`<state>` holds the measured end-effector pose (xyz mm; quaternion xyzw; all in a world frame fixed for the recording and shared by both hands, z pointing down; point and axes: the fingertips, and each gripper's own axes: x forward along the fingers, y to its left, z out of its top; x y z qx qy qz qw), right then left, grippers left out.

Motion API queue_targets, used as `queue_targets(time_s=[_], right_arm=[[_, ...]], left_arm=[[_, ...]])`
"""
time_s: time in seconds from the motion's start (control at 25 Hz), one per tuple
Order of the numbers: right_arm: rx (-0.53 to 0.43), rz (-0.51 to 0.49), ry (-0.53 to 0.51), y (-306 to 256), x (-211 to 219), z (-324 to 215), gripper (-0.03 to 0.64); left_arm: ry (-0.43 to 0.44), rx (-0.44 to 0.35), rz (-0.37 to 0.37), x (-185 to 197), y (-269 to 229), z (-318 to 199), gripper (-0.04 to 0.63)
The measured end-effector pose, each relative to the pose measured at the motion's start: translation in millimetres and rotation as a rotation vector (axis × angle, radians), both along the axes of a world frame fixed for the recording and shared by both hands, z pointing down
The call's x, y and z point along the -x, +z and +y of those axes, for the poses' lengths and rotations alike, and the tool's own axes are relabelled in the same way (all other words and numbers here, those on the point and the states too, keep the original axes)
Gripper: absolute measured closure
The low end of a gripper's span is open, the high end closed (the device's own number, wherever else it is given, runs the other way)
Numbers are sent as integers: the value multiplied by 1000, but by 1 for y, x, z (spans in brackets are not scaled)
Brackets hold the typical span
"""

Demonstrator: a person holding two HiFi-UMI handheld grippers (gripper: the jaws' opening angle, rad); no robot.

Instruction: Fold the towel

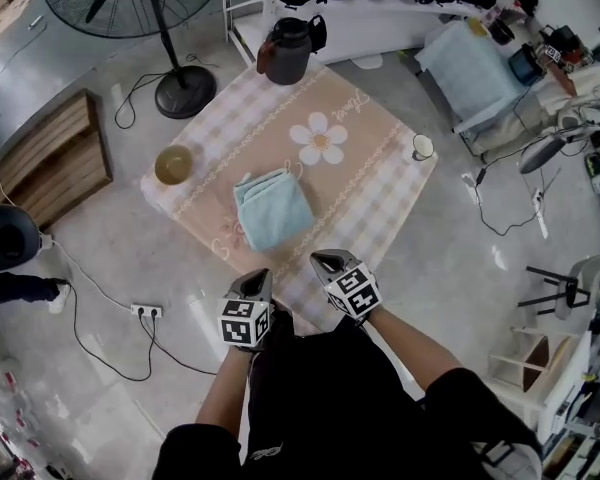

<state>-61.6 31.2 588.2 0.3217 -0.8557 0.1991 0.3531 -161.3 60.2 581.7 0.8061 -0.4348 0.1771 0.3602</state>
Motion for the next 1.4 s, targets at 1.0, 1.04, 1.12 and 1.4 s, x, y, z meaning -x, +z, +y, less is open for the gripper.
queue_targets(time_s=[1.0, 1.04, 1.12, 1.4], right_arm=[[-358, -220, 85, -209, -39, -71, 617], [-375, -227, 84, -219, -42, -73, 617], [-411, -242, 87, -237, -47, -77, 615], [-550, -302, 109, -302, -61, -91, 615]], left_arm=[[-232, -391, 6, -54, -208, -79, 591], [-242, -415, 6, -53, -219, -82, 591], [-262, -466, -3, -50, -242, -89, 591], [-291, -625, -84, -38, -309, -117, 591]])
